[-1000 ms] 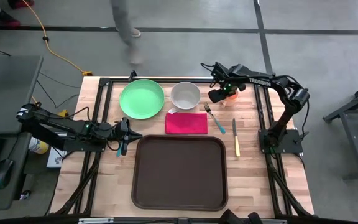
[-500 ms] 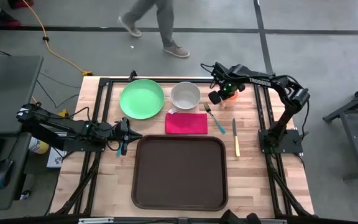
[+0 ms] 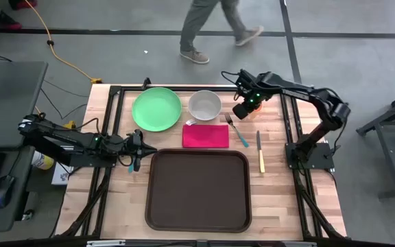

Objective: Set up tray
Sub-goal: Put the orange mug on the brown serving tray

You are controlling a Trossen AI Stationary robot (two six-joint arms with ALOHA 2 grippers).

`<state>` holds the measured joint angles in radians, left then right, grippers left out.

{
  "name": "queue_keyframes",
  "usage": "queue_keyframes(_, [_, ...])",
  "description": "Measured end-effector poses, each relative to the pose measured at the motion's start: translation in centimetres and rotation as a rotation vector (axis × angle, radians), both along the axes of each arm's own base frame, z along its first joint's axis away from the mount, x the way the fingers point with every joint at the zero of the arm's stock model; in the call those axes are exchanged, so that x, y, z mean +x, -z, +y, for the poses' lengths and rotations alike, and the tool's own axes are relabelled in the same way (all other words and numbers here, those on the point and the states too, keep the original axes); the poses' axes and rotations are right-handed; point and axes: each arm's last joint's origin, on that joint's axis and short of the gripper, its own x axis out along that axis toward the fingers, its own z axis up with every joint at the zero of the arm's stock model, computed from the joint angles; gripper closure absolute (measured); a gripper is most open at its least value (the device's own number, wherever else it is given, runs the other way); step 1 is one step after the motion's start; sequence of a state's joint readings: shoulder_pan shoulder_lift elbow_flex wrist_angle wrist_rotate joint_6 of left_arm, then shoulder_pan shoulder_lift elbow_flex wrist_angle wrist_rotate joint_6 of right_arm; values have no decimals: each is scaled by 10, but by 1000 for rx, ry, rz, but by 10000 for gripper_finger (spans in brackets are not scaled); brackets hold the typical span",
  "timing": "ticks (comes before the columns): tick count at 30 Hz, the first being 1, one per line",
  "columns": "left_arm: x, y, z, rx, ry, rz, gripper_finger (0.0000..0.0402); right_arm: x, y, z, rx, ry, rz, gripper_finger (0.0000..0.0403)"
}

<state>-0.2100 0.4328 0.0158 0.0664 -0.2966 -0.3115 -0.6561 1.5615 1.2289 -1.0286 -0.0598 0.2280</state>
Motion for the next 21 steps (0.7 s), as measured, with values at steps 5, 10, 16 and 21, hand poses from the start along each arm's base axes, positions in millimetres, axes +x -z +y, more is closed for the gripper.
queue_keyframes(5, [0, 1, 0, 2, 0, 11, 344, -9, -28, 25, -2, -116, -101, 403])
queue_keyframes(10, [0, 1, 0, 3, 0, 13, 344, -10, -50, 61, 26, -373, -218, 403])
queue_keyframes(16, [0, 1, 0, 3, 0, 14, 344, -1, -62, 110, 3, -649, -278, 403])
queue_keyframes(21, [-1, 1, 0, 3, 0, 16, 344, 8, -56, 143, -34, -752, -190, 403])
